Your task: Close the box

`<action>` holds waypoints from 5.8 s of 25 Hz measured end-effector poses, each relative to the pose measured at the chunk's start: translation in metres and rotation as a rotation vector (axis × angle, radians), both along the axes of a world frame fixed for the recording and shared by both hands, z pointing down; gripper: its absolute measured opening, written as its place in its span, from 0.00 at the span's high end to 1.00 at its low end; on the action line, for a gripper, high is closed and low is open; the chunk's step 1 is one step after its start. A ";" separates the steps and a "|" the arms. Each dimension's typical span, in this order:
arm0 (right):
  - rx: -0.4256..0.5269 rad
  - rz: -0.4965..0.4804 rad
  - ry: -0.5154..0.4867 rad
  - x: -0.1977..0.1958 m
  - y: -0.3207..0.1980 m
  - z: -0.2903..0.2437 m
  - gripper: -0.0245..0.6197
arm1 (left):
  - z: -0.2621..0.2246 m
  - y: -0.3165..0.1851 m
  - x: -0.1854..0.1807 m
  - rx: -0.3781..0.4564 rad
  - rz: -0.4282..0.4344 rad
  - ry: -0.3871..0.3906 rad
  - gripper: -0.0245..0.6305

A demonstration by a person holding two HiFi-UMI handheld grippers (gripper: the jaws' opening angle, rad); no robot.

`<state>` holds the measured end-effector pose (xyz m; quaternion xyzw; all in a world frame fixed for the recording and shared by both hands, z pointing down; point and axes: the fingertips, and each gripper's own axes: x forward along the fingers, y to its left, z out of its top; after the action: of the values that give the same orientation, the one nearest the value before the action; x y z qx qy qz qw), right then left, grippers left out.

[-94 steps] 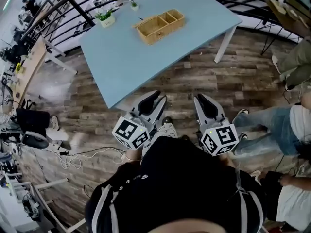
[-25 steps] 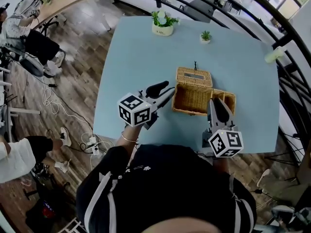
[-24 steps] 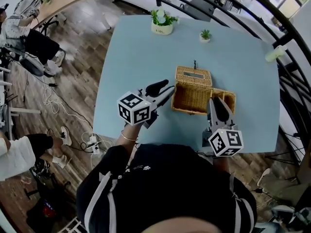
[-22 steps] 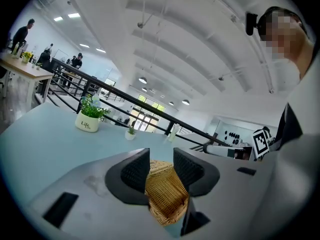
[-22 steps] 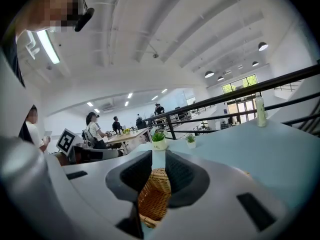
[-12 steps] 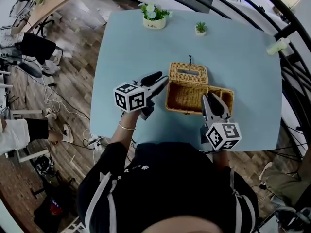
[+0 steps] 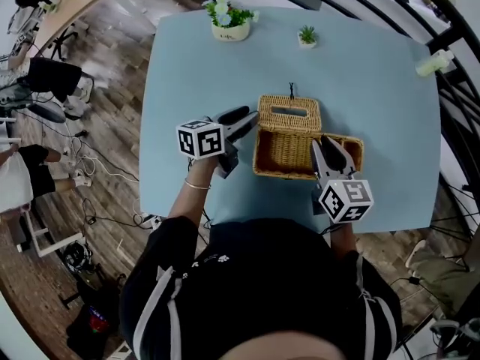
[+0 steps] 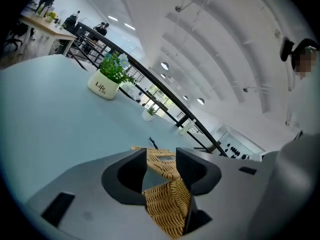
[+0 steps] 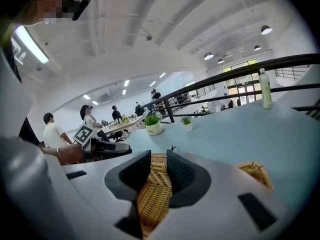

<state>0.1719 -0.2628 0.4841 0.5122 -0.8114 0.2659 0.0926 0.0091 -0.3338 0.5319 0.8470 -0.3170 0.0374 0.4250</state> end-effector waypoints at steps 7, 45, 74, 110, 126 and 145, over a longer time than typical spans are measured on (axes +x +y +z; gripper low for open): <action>-0.042 0.016 0.017 0.010 -0.010 0.018 0.81 | 0.021 -0.011 0.002 -0.105 -0.020 0.070 0.70; -0.050 0.010 0.015 0.014 -0.020 0.024 0.80 | 0.000 -0.035 0.023 -0.105 -0.054 0.296 0.76; 0.271 0.050 0.084 0.027 -0.040 -0.047 0.82 | -0.042 0.002 0.021 0.275 0.031 0.181 0.80; 0.274 -0.187 0.039 0.015 -0.030 -0.049 0.86 | -0.062 0.034 0.020 0.552 -0.018 -0.117 0.81; 0.278 -0.201 0.072 0.012 -0.011 -0.053 0.86 | -0.067 0.052 0.013 0.577 -0.048 -0.068 0.80; 0.227 -0.124 0.093 0.009 0.037 -0.041 0.86 | -0.061 0.094 0.013 0.575 0.027 -0.071 0.79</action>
<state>0.1806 -0.2255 0.4426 0.4800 -0.8612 0.1421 0.0878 0.0219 -0.2400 0.4712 0.9351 -0.3180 -0.0187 0.1555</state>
